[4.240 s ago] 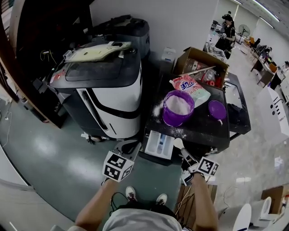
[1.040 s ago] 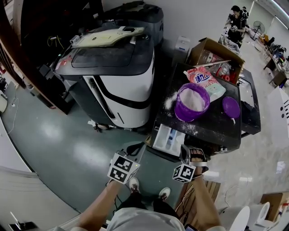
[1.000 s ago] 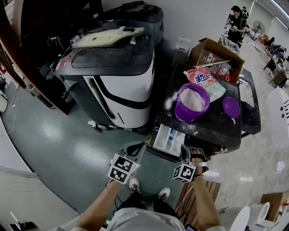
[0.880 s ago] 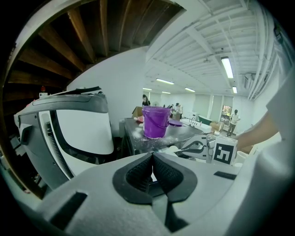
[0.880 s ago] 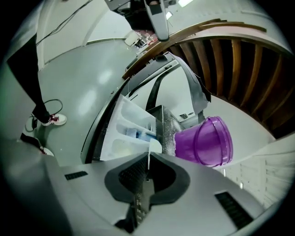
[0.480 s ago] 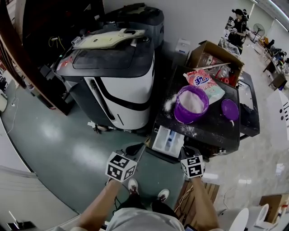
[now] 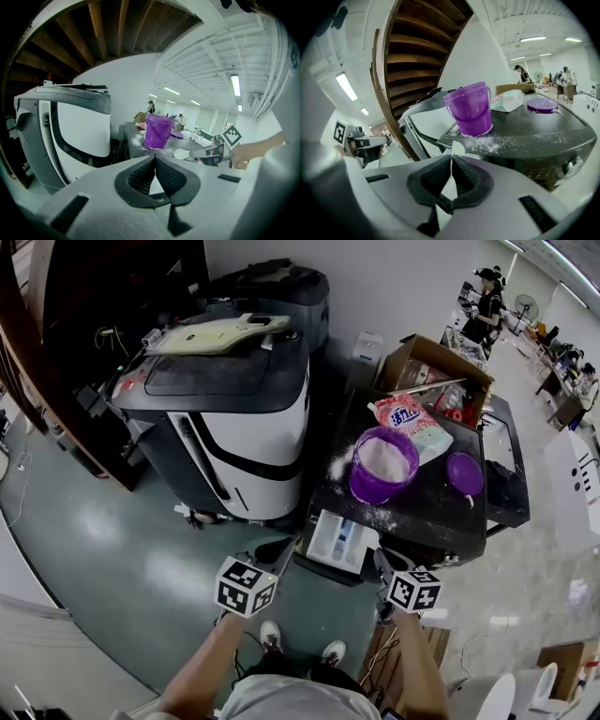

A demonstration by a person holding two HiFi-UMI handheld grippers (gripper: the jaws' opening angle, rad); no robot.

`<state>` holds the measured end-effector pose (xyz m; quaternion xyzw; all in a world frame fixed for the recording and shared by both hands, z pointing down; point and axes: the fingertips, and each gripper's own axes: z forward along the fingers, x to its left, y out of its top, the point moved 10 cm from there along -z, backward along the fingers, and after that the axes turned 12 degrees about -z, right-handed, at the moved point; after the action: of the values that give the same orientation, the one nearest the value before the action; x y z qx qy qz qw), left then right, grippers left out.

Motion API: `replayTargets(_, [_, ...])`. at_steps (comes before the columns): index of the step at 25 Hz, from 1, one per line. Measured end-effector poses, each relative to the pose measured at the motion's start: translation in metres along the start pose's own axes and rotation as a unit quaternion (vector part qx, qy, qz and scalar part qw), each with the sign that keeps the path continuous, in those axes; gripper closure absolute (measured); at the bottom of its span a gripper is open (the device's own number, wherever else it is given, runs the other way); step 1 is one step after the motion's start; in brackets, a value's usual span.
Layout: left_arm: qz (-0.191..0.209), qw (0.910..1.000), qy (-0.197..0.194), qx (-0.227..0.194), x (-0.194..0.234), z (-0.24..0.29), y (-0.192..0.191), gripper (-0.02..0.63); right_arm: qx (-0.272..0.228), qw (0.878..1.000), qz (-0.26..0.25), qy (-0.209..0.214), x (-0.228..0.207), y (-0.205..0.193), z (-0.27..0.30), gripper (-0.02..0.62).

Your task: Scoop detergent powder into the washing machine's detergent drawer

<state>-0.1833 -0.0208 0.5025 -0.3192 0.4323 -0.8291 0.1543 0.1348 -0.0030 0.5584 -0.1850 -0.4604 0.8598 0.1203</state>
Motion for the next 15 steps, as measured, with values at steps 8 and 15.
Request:
replayTargets(8, [0.03, 0.9994, -0.006, -0.015, -0.006, 0.004, 0.019, 0.597, -0.021, 0.998, -0.057, -0.021, 0.001, 0.022, -0.019, 0.592])
replayTargets(15, [0.081, 0.9958, -0.01, -0.04, -0.017, 0.004, 0.048, 0.597, -0.069, 0.99, -0.112, -0.049, 0.002, 0.059, -0.05, 0.592])
